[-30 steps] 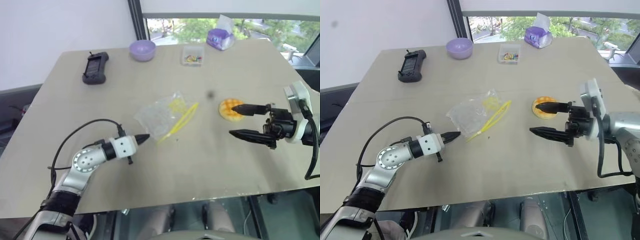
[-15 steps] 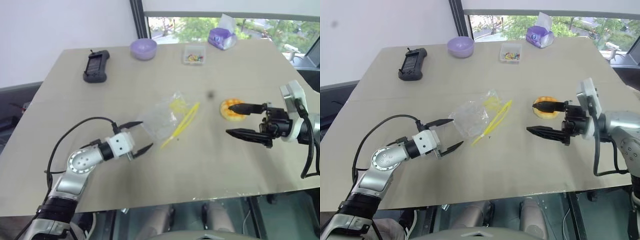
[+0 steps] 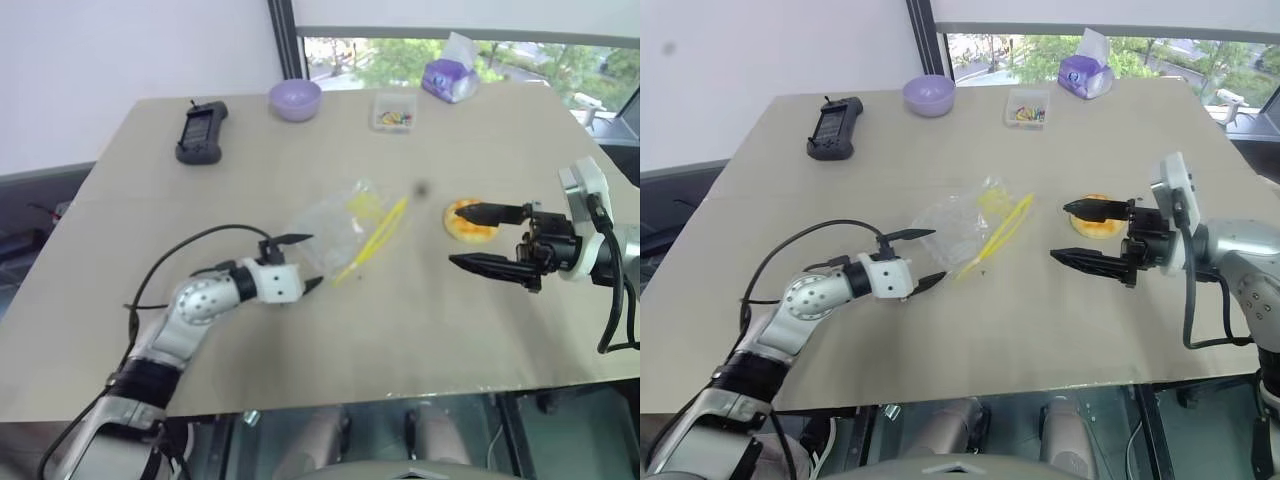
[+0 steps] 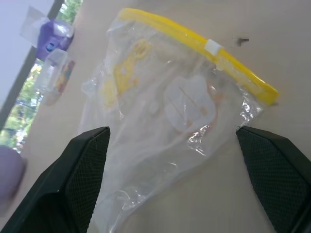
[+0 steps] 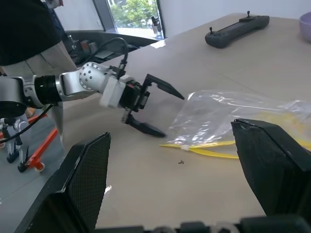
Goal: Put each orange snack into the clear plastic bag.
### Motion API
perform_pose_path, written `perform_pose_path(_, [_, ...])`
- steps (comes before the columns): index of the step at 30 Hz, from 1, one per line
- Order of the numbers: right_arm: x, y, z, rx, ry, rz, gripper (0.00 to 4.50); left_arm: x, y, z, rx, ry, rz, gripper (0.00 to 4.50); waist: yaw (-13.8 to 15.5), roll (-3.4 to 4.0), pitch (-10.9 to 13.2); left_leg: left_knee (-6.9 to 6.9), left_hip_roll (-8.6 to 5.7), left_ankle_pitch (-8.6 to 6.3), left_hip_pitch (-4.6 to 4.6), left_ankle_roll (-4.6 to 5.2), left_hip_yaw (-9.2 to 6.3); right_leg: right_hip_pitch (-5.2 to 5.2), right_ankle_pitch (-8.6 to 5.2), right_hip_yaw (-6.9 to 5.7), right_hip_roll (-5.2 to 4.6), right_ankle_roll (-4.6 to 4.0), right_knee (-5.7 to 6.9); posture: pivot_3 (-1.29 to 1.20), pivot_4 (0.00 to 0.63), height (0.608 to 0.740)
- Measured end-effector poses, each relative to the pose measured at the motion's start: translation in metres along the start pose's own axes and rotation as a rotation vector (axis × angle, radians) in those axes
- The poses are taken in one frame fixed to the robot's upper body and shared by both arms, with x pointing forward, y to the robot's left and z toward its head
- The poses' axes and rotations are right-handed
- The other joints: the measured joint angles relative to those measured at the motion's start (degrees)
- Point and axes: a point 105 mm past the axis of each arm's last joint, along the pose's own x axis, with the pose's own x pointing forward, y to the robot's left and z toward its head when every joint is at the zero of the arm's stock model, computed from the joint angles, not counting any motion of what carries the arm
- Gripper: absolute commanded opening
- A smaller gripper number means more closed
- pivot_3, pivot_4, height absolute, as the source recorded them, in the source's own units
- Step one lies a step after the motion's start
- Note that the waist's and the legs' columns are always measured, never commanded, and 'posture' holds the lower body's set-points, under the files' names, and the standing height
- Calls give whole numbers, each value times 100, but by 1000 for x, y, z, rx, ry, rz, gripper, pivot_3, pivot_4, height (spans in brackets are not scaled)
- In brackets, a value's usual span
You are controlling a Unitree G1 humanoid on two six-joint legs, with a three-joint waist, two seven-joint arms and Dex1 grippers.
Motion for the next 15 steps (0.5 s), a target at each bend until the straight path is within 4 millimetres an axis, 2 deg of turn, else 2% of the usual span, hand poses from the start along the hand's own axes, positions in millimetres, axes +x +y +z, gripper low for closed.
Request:
perform_pose_path(3, [0,0,0,0,0,-5,4315,9,2,-1,-7,4,-5,4425,-3,6,-7,2,0,0,3,0,1,0,0,3,1,0,5,0,150,736])
perform_pose_path(6, [0,-2,0,1,0,-17,4315,15,1,-3,-37,16,-24,3645,-3,20,-22,4,0,1,7,0,1,6,0,2,1,1,7,0,150,736])
perform_pose_path(9, [0,-2,-2,8,2,-25,4315,19,-7,-5,-68,34,-62,2083,-4,27,-30,4,0,-1,14,3,-1,10,0,2,2,1,11,0,150,736])
perform_pose_path(11, [0,-2,-3,9,2,-29,4315,21,-10,-6,-77,40,-70,1360,-5,34,-35,4,0,-1,21,3,-2,17,1,2,4,1,11,0,150,736])
perform_pose_path(12, [0,-2,-3,9,2,-30,4315,21,-11,-6,-81,43,-73,1214,-7,36,-36,3,1,-2,27,4,-3,23,1,2,4,1,11,0,150,736])
perform_pose_path(13, [0,-2,-3,10,2,-31,4315,22,-11,-7,-88,51,-72,727,-9,37,-37,3,1,-2,35,5,-4,31,1,1,4,1,10,0,150,736])
perform_pose_path(15, [0,-2,-3,7,3,-32,4315,21,-8,-12,-102,75,-66,119,-18,50,-44,-6,2,-5,68,9,-4,61,-1,1,5,3,3,0,150,736])
